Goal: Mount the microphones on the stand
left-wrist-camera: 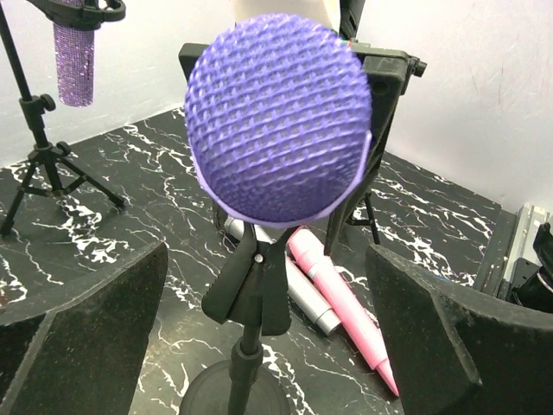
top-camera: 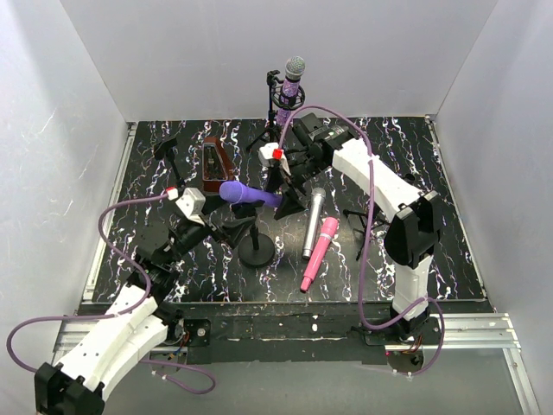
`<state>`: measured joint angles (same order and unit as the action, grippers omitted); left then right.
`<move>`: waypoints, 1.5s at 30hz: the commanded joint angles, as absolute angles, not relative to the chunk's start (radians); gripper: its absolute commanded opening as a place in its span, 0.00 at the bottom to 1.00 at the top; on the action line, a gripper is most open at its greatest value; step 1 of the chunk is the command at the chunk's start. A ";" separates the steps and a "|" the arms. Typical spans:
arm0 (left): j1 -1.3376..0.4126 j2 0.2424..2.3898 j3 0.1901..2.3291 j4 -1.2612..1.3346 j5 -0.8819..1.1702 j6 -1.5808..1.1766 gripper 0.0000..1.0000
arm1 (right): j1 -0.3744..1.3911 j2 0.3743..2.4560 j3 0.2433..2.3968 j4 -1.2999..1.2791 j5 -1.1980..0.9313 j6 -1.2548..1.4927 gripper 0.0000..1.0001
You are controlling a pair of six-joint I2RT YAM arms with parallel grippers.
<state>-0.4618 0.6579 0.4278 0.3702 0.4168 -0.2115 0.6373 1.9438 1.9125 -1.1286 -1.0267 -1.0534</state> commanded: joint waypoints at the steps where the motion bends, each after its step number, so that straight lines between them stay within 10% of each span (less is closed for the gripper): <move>1: -0.460 0.575 0.495 0.200 0.388 -0.153 0.98 | 0.612 1.870 1.919 -1.114 -1.074 -1.005 0.87; 14: -0.460 0.353 0.653 -0.284 0.302 -0.155 0.98 | 0.604 1.727 1.832 -1.112 -1.016 -1.008 0.89; 45: -0.460 0.178 0.609 -0.434 0.184 -0.196 0.98 | 0.581 1.489 1.678 -1.137 -1.023 -1.020 0.91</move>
